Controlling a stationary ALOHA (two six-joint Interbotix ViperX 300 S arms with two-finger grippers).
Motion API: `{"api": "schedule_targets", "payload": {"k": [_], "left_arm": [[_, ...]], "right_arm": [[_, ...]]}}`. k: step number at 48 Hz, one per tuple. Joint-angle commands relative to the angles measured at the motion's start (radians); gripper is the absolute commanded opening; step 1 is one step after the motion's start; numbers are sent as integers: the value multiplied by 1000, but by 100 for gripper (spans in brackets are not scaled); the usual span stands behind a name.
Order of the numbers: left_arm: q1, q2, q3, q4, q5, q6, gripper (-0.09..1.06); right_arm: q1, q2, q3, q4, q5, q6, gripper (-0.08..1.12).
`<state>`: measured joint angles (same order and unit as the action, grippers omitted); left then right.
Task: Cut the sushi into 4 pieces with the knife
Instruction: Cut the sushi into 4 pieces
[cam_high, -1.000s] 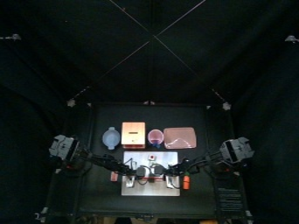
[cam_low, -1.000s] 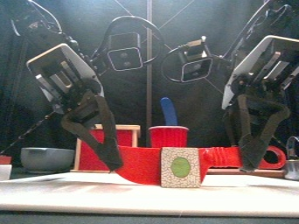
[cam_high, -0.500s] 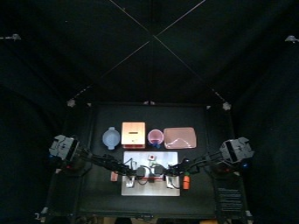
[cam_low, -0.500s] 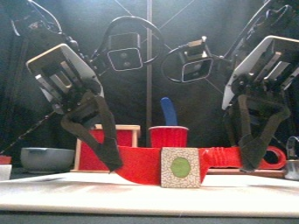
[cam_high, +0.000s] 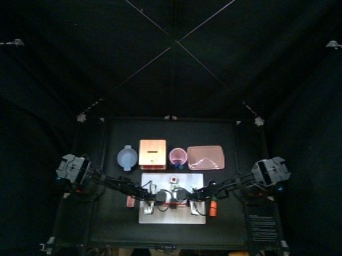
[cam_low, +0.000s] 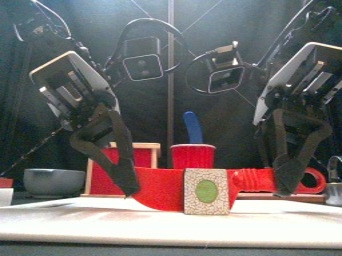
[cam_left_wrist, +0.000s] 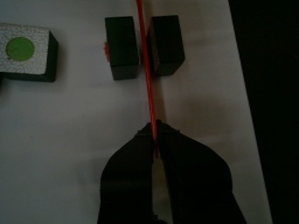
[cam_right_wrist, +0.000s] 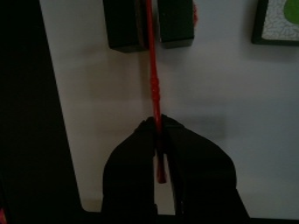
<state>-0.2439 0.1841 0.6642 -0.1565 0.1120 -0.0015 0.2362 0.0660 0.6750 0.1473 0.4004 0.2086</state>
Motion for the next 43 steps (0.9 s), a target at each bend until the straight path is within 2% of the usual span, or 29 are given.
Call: {"api": "schedule_targets", "payload": {"k": [1,43], "left_arm": [[11,-2,17,14,12,3,43],[117,-15,23,127,11,6,43]], "right_arm": [[-12,-6,12,-11,8,0,31],[-100,-15,12,-80,11,-3,31]]}}
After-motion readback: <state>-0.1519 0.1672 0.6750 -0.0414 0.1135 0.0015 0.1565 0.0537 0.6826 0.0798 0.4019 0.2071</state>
